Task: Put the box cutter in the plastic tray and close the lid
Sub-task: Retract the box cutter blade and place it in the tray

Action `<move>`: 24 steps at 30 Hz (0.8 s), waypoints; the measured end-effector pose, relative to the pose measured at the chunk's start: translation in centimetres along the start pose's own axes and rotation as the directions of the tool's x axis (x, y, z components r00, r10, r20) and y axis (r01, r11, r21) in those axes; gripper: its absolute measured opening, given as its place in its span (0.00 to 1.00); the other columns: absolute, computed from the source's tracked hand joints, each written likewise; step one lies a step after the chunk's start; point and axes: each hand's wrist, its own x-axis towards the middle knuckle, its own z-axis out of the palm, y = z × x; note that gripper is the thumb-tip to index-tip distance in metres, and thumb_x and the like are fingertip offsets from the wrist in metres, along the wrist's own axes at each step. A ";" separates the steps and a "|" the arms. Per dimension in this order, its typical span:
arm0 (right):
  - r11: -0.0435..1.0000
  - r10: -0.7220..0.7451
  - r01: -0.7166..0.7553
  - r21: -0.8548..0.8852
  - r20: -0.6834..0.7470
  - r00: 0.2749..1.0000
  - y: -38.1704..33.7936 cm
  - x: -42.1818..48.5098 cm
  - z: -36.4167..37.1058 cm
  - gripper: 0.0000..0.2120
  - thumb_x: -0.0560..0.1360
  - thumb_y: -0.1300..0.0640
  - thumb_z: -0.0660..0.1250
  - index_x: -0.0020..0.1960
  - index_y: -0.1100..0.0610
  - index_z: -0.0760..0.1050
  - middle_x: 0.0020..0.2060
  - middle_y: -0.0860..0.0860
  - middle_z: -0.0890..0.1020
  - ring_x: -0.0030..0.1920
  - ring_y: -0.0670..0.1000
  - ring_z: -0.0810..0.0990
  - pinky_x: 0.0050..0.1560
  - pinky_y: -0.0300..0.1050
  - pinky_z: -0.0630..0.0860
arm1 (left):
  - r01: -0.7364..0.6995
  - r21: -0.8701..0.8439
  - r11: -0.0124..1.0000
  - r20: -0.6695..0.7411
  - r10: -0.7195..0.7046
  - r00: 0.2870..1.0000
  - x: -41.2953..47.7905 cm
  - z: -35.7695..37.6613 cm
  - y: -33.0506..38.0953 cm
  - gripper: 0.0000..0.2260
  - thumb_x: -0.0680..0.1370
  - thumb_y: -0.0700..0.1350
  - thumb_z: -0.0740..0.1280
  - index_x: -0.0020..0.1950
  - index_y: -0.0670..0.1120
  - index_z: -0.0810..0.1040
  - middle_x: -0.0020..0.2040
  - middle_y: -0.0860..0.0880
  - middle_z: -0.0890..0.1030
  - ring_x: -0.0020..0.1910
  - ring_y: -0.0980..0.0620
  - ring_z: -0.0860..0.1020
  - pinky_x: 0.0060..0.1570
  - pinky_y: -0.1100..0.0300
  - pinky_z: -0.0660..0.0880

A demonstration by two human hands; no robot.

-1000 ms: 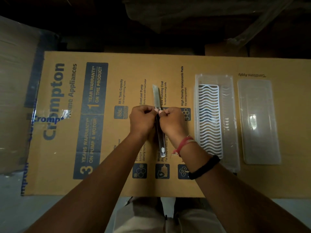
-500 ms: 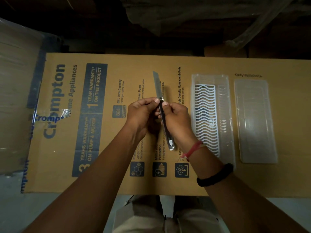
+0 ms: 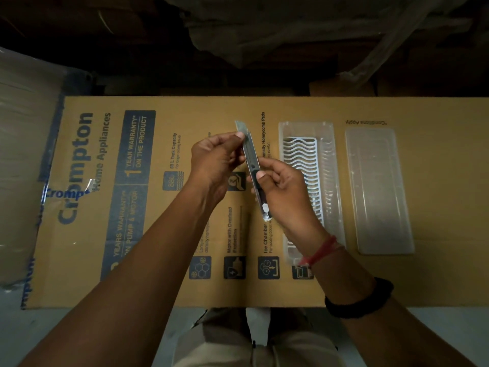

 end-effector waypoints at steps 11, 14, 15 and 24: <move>0.993 0.034 -0.034 -0.114 -0.004 0.999 0.6 -2.8 -4.3 0.18 0.77 0.67 0.64 0.66 0.59 0.74 0.48 0.62 0.83 0.52 0.57 0.82 0.59 0.57 0.77 | -0.073 0.073 0.995 0.023 0.071 0.997 -1.3 3.8 -0.1 0.03 0.75 0.37 0.70 0.41 0.39 0.81 0.30 0.49 0.82 0.26 0.58 0.77 0.31 0.65 0.76; 0.991 0.036 -0.035 -0.132 0.003 0.999 0.5 -3.1 -5.4 0.18 0.76 0.66 0.65 0.66 0.56 0.75 0.48 0.60 0.84 0.53 0.56 0.82 0.60 0.59 0.77 | -0.078 0.081 0.994 0.031 0.076 0.997 -1.7 4.8 -0.6 0.04 0.75 0.37 0.70 0.40 0.40 0.81 0.25 0.52 0.81 0.25 0.59 0.77 0.31 0.65 0.77; 0.990 0.037 -0.036 -0.134 0.005 0.999 0.6 -3.2 -5.8 0.19 0.76 0.67 0.65 0.66 0.56 0.75 0.49 0.58 0.84 0.54 0.54 0.82 0.61 0.58 0.77 | -0.077 0.085 0.993 0.035 0.074 0.997 -1.9 5.2 -0.7 0.05 0.75 0.37 0.70 0.40 0.40 0.81 0.25 0.52 0.81 0.25 0.58 0.77 0.31 0.65 0.77; 0.925 -0.110 0.090 -0.370 -0.032 0.993 1.0 -4.6 -8.4 0.15 0.69 0.45 0.71 0.44 0.57 0.81 0.35 0.54 0.85 0.36 0.55 0.84 0.40 0.57 0.81 | -0.054 0.104 0.993 0.047 0.050 0.998 -2.6 7.9 -2.3 0.05 0.75 0.37 0.70 0.39 0.39 0.80 0.26 0.51 0.80 0.24 0.57 0.75 0.30 0.65 0.75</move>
